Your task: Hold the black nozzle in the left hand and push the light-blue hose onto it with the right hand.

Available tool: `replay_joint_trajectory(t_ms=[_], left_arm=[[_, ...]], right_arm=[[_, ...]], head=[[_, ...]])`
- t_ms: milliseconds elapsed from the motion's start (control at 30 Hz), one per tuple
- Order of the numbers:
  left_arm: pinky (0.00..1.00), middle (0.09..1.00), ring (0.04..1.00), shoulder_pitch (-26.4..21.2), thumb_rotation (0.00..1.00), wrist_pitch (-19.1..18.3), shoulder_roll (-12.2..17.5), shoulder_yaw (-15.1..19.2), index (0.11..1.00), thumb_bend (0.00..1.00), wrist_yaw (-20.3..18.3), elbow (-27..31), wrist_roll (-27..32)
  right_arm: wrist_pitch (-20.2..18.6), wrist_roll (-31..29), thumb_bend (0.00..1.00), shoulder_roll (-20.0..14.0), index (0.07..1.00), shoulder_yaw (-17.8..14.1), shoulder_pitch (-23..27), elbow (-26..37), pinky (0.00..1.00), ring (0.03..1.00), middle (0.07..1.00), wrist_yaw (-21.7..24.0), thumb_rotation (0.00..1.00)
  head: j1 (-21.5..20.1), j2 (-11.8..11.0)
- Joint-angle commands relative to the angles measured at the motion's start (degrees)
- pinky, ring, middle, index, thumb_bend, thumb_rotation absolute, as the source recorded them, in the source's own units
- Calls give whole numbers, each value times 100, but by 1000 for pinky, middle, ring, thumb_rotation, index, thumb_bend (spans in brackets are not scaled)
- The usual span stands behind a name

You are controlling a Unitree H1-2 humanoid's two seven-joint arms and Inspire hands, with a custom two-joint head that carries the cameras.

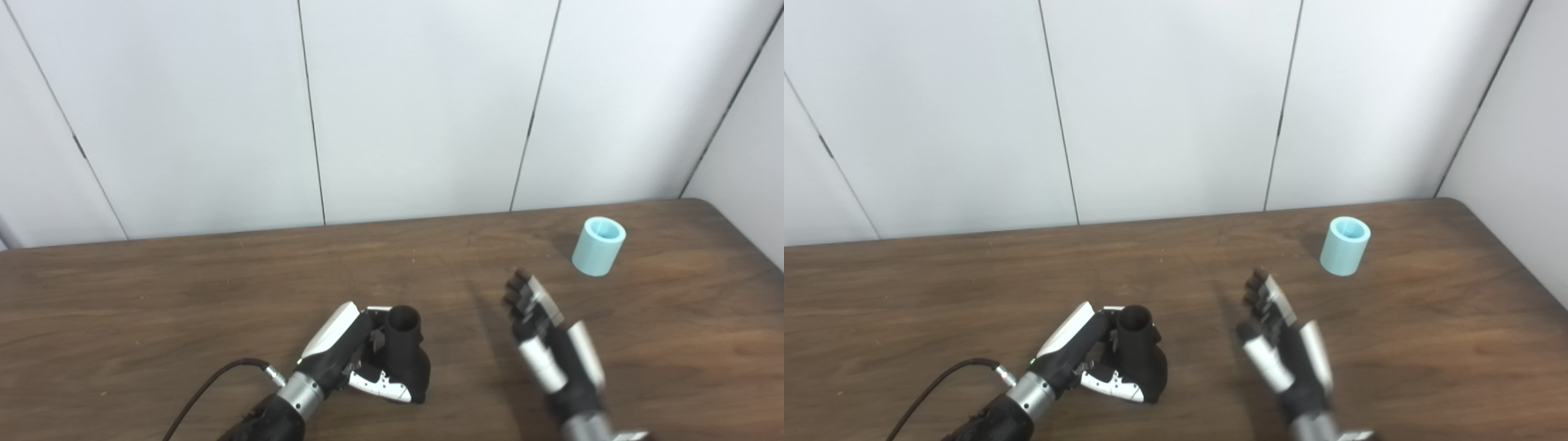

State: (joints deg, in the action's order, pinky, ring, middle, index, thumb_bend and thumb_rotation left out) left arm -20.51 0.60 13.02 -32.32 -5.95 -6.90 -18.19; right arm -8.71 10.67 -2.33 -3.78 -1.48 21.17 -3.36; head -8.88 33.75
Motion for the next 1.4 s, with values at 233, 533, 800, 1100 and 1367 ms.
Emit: replay_joint_trajectory(t_ms=[233,533,800,1100,1367], left_arm=[[133,263,199,353,91,-357,28,-336,470,513,-625,-558,-362],[137,263,199,351,91,-406,26,-358,470,513,-637,-522,-398],[138,265,199,376,91,-410,31,-362,470,513,-641,-477,-409],[138,265,199,372,91,-337,58,-398,470,513,-612,-496,-483],[137,263,199,396,91,-381,51,-436,470,513,-654,-422,-495]], right_arm=[[-447,760,755,-1862,785,-518,1576,391,595,679,713,388,637],[-939,2214,838,-3035,757,-255,2596,12,634,708,734,714,464],[-1302,3637,957,-3660,777,175,3243,-711,641,728,766,1100,319],[-1819,4068,974,-3647,831,170,3881,-1461,794,886,885,3071,297],[-1819,3942,1000,-3479,864,125,4110,-2773,805,942,945,3218,300]], head=[[-64,-67],[-29,-83],[-14,-73],[-27,-58],[4,-24]])
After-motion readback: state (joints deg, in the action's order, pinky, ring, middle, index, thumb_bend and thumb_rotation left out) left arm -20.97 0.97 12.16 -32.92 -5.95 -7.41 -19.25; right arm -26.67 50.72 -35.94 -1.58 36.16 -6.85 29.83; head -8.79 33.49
